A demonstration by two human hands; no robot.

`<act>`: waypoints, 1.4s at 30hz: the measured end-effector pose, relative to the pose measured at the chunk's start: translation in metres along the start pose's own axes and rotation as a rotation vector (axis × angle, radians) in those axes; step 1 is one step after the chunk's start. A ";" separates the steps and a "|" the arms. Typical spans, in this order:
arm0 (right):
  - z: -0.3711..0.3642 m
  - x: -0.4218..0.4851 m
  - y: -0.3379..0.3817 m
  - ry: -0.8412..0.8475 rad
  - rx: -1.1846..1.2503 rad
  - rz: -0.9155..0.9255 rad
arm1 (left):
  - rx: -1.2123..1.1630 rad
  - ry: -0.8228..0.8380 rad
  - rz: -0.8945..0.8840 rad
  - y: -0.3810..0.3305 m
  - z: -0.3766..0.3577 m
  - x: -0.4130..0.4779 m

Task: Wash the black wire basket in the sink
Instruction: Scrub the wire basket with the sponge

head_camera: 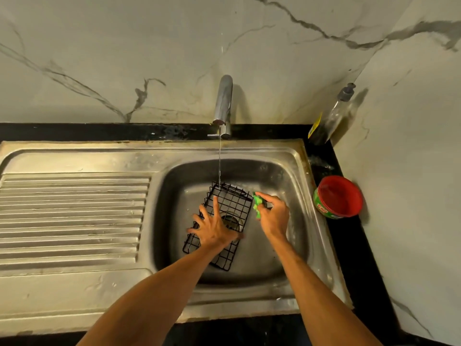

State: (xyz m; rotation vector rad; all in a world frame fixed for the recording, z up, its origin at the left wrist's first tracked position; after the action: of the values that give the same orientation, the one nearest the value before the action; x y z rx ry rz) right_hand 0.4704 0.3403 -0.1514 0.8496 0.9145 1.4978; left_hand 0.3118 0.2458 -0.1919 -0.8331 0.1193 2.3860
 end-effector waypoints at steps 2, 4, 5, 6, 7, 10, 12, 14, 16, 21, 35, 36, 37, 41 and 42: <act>-0.003 0.003 0.001 0.012 0.017 -0.003 | 0.000 0.007 0.014 -0.002 0.001 0.001; -0.006 0.004 0.006 0.029 0.039 -0.007 | -0.004 0.000 0.016 -0.003 0.003 0.001; -0.006 0.004 0.007 0.035 0.048 -0.011 | -0.009 -0.006 0.016 -0.003 0.003 0.001; -0.007 0.004 0.008 0.043 0.058 -0.012 | -0.019 -0.011 0.016 -0.002 0.004 0.001; -0.007 0.004 0.009 0.051 0.065 -0.013 | -0.024 -0.017 0.017 -0.002 0.005 0.001; -0.005 0.004 0.010 0.058 0.090 -0.017 | -0.019 -0.026 0.017 0.002 0.009 0.002; -0.002 0.002 0.012 0.064 0.091 -0.013 | -0.059 0.014 0.014 0.007 0.015 -0.002; 0.003 0.000 0.017 0.078 0.096 0.000 | -0.144 0.083 0.007 0.015 0.024 -0.006; 0.009 -0.003 0.027 0.088 0.108 0.027 | -0.250 0.141 -0.015 0.024 0.038 -0.010; 0.022 -0.009 0.072 0.091 0.072 0.168 | -0.539 0.263 -0.093 0.039 0.089 -0.030; 0.024 -0.006 0.179 0.199 -0.307 0.725 | -0.879 0.589 -0.249 0.075 0.141 -0.051; 0.019 -0.013 0.183 0.246 -0.305 0.750 | -0.883 0.587 -0.254 0.076 0.142 -0.050; 0.012 -0.026 0.185 0.331 -0.316 0.792 | -0.892 0.592 -0.261 0.077 0.143 -0.051; 0.016 -0.035 0.183 0.407 -0.364 0.877 | -0.883 0.616 -0.280 0.083 0.145 -0.053; 0.022 -0.018 0.183 0.321 -0.357 0.813 | -0.883 0.632 -0.277 0.083 0.144 -0.053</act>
State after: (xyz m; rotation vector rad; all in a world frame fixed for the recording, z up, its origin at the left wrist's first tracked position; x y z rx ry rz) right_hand 0.4124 0.3117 0.0226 0.7565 0.4947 2.4704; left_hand 0.2199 0.1893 -0.0541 -1.8383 -0.7980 1.7817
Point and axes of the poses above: each hand's wrist, its own x-axis towards the middle knuckle, its own z-axis out of the back of the hand, y = z × x, the point moved 5 cm from there along x, towards the middle knuckle, and after that the axes turned 11 degrees about z, right-handed, at the moved point
